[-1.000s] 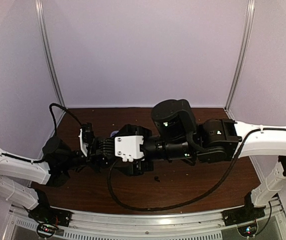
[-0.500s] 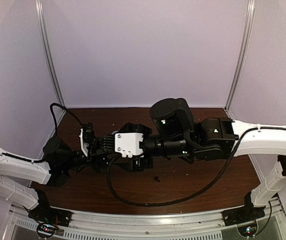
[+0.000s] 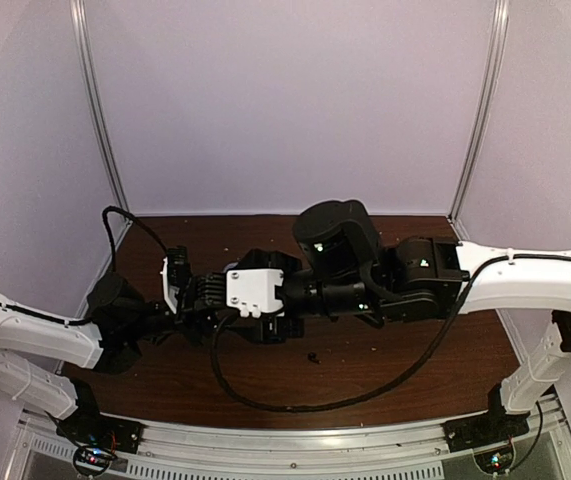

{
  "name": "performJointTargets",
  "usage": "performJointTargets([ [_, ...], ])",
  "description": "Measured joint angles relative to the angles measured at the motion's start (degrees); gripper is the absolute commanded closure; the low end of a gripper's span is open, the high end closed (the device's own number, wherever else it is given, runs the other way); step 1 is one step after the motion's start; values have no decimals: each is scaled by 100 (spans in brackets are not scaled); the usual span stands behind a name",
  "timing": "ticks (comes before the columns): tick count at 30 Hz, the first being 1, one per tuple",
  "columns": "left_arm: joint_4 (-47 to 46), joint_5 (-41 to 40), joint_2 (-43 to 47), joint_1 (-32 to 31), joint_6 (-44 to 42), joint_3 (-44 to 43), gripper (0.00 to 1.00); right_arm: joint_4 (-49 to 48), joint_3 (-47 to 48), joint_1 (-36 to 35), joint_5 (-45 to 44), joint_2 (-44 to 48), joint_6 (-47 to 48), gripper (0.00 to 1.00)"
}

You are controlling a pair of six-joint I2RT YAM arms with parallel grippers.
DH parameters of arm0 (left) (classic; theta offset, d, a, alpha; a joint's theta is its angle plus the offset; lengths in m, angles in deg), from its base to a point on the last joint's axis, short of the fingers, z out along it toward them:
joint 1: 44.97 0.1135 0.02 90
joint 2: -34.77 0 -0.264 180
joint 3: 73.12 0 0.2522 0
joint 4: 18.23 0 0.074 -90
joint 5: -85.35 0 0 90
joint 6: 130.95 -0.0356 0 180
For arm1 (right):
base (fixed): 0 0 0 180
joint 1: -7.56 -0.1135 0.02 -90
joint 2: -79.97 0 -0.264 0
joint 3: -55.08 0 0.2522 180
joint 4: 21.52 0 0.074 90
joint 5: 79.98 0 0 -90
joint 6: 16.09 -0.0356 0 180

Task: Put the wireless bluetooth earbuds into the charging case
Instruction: Adjust the left earbud in the left side groove of the charging case.

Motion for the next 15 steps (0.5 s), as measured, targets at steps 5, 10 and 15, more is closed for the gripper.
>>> performJointTargets([
  [5,-17,0,-4,0,22,0,100,35,-4,0,-74,0,4,27],
  [10,-37,2,-13,0,57,0,100,39,-13,0,-83,0,17,27],
  [15,-66,2,-57,0,63,0,100,87,-13,0,-83,0,13,21],
])
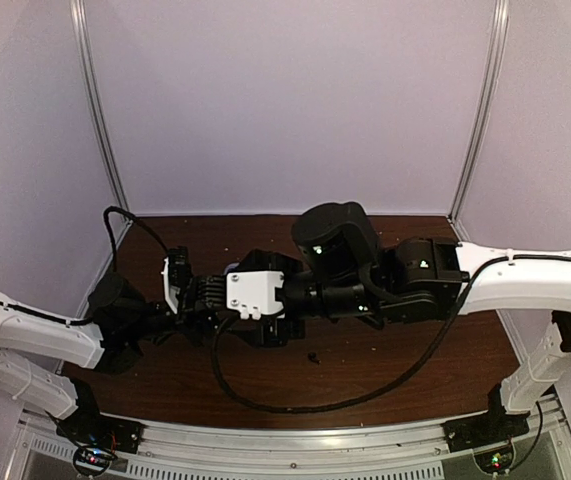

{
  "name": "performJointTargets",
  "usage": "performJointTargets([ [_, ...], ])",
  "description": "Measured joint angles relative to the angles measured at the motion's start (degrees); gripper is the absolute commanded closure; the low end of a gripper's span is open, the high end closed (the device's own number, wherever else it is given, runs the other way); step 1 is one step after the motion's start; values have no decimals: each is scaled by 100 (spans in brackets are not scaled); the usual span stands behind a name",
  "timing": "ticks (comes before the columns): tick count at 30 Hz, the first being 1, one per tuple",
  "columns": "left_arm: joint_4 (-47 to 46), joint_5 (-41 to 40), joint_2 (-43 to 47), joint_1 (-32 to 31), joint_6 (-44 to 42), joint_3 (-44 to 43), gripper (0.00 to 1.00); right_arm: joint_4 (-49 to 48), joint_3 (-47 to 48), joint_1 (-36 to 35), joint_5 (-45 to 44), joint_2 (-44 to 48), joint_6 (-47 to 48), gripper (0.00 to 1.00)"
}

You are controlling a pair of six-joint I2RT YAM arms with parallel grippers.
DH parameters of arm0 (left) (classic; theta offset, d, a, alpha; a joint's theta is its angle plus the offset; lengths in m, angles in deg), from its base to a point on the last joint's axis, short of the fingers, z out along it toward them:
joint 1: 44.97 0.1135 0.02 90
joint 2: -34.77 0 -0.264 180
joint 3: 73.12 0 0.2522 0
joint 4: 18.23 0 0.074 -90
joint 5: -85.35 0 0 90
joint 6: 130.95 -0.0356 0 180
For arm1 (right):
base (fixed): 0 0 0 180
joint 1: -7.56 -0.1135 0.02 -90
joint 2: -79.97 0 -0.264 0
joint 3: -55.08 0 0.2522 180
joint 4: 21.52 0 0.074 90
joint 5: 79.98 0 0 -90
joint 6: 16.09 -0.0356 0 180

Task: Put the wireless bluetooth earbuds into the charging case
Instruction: Adjust the left earbud in the left side groove of the charging case.

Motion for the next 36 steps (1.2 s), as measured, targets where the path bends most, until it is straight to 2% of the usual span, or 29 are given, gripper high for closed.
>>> performJointTargets([
  [8,-83,-15,-17,0,0,-2,100,-68,0,0,-46,9,-103,14],
  [13,-107,-81,-20,0,2,-2,100,-149,0,0,-129,33,-184,13],
  [25,-107,-101,-24,0,2,-2,100,-195,-168,0,-404,645,-570,23],
  [36,-131,-101,-63,0,2,-2,100,-101,-376,0,-315,625,-730,29],
])
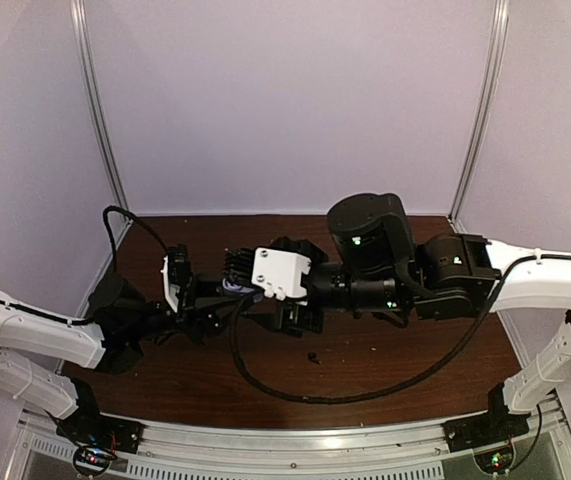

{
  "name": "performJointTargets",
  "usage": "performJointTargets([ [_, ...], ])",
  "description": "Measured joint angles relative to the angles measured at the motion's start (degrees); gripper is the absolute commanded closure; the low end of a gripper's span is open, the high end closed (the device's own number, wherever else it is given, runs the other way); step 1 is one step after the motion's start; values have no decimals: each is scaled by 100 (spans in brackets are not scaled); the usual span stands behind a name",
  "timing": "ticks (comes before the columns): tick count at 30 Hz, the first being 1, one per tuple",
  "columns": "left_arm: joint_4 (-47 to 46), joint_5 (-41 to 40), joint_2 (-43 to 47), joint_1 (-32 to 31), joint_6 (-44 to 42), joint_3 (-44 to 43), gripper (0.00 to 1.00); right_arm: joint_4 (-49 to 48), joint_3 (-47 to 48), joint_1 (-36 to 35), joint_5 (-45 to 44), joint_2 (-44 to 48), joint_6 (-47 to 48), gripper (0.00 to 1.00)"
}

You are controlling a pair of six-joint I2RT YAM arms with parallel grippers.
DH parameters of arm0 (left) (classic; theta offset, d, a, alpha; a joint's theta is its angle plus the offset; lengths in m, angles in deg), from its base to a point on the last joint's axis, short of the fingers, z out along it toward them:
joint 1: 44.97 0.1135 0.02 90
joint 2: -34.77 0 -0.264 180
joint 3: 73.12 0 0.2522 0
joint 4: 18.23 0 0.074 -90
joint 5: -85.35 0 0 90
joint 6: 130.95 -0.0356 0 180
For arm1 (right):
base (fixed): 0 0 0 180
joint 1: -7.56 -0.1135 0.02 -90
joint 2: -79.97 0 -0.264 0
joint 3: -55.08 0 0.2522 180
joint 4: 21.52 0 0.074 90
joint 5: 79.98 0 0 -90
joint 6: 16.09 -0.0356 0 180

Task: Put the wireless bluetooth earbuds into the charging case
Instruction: Adjust the left earbud in the left side groove of the charging case.

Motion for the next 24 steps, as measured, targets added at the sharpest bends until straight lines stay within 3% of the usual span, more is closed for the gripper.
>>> performJointTargets([
  [24,-15,70,-46,0,-2,-9,100,66,-2,0,109,-264,79,40],
])
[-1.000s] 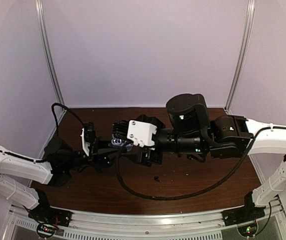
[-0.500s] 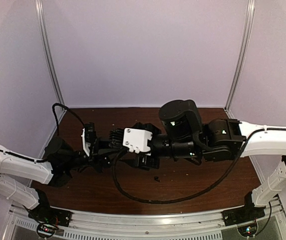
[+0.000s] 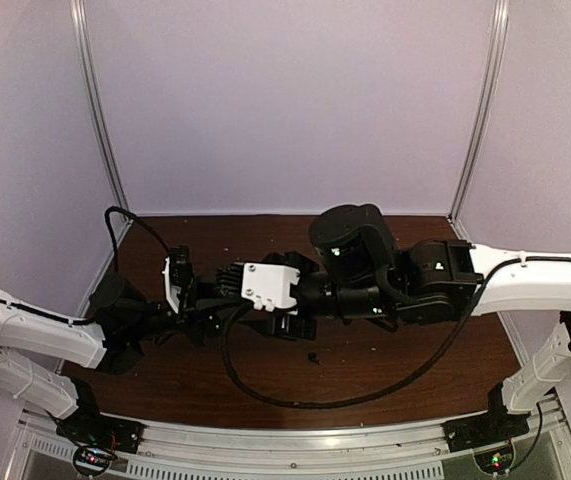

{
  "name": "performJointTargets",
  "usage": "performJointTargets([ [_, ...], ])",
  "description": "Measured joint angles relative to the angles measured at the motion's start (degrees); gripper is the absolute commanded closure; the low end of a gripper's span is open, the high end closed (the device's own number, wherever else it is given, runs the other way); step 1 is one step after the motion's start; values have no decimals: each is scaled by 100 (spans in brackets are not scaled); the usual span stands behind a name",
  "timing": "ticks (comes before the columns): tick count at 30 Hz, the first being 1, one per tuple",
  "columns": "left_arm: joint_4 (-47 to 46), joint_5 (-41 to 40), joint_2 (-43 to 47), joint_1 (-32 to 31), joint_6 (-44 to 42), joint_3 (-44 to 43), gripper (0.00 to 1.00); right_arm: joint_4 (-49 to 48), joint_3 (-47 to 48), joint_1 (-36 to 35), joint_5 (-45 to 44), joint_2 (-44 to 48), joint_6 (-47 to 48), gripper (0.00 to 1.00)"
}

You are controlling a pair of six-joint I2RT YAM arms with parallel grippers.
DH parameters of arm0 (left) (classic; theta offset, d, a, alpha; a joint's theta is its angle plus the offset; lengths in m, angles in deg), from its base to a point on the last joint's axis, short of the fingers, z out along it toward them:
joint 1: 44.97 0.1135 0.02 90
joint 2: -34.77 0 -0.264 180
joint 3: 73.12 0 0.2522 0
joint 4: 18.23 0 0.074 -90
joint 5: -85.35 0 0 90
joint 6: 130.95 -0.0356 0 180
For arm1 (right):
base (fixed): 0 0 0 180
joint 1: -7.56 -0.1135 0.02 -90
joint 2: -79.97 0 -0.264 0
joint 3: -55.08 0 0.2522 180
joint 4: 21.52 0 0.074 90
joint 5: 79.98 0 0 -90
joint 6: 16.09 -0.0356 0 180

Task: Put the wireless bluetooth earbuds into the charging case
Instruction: Adjust the left earbud in the left side groove of the charging case.

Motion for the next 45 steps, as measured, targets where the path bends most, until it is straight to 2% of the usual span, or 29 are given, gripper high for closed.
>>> performJointTargets([
  [6,7,20,0,0,0,0,100,17,4,11,-2,-24,39,43],
  [15,9,35,-15,0,0,0,100,59,7,33,0,-24,26,36],
  [32,11,44,-42,0,-2,-79,100,-46,92,92,39,20,-111,37],
  [45,11,55,-50,0,-4,-83,100,-166,116,92,2,138,-125,50],
])
